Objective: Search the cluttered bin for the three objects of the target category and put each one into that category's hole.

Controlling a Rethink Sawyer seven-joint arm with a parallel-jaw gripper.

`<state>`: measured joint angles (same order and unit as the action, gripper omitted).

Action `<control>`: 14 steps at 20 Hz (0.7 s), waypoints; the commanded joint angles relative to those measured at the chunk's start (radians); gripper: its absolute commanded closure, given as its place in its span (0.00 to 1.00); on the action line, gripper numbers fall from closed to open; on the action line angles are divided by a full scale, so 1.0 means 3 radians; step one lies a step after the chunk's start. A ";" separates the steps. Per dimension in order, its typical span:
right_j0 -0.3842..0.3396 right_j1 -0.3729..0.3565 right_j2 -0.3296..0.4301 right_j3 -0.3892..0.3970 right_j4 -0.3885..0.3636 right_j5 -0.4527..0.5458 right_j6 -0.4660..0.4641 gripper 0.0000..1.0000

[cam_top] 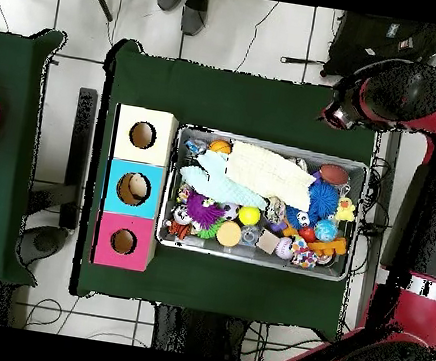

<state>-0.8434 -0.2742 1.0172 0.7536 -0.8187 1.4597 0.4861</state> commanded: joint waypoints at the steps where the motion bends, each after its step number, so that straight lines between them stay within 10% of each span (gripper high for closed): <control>1: -0.0045 -0.0154 -0.0505 0.0446 0.0147 -0.0280 0.0760 0.00; 14: -0.0082 -0.0157 -0.0681 0.0334 0.0278 -0.0146 0.0101 0.00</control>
<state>-0.8502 -0.3104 0.9098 0.8086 -0.7431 1.4269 0.4861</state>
